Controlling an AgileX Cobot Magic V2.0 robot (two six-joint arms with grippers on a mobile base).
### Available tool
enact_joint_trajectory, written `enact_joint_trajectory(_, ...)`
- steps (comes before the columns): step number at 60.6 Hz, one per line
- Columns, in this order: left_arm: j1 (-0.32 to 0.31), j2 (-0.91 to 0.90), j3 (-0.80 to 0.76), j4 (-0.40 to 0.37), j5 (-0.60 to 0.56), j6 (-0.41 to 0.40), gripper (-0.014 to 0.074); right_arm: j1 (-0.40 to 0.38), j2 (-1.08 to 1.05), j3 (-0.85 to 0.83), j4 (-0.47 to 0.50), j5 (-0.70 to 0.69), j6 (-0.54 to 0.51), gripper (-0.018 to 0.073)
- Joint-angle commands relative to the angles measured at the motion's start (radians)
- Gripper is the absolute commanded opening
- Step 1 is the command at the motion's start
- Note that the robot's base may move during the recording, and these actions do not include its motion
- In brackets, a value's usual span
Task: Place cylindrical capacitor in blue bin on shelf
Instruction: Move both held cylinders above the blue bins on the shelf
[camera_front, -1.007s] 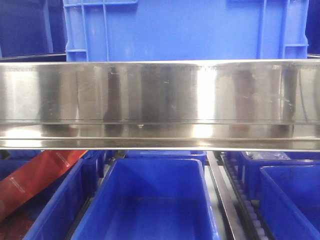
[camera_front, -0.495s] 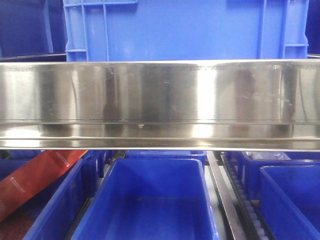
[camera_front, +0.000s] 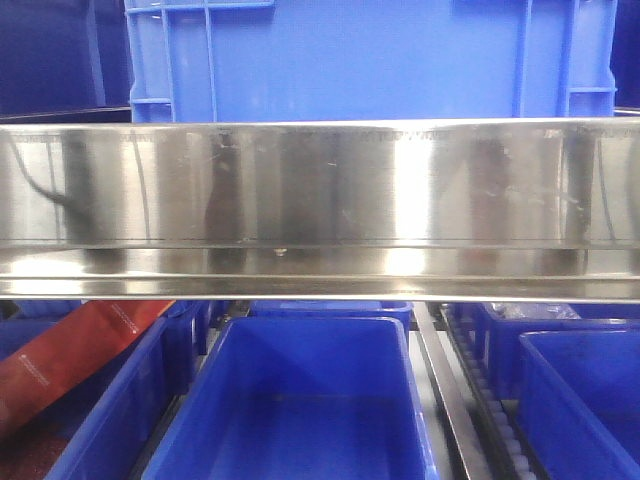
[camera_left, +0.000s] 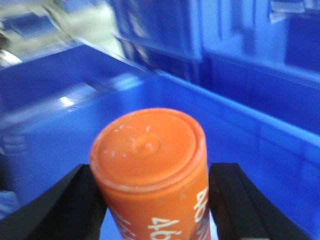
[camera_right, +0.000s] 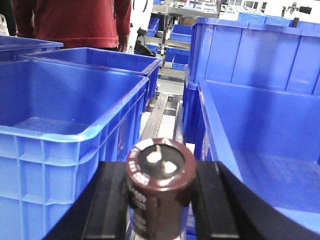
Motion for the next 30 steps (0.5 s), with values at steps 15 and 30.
enact_joint_trajectory(15,-0.026,0.203,-0.039,-0.013,-0.006,0.004,-0.0109,0.0,-0.001,-0.008,-0.006,-0.033,0.0,-0.0162)
enact_joint_trajectory(30,-0.026,0.219,-0.039,-0.013,-0.013,0.004,0.0221,0.0,-0.001,-0.008,-0.006,-0.035,0.0,-0.0162)
